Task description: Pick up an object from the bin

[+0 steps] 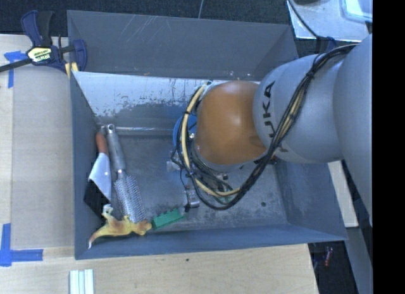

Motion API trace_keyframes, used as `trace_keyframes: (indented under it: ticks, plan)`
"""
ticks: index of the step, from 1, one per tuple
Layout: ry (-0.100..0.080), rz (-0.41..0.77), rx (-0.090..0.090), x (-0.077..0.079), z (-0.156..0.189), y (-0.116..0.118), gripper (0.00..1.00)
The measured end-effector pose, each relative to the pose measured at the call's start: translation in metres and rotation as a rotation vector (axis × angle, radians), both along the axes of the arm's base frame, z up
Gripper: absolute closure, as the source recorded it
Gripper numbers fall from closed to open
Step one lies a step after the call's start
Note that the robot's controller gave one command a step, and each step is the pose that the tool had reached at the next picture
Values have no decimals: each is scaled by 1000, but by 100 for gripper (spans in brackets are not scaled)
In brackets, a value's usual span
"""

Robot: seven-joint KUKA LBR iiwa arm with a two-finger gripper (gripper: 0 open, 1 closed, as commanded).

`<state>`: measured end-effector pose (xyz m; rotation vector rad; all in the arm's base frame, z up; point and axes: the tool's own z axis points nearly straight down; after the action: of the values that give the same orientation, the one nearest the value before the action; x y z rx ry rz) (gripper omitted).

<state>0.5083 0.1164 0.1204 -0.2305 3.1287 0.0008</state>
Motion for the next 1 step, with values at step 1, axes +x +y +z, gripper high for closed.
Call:
trace_keyframes:
  ticks: [1]
  plan:
    - [-2, 169, 0, -7, 0, 16, 0]
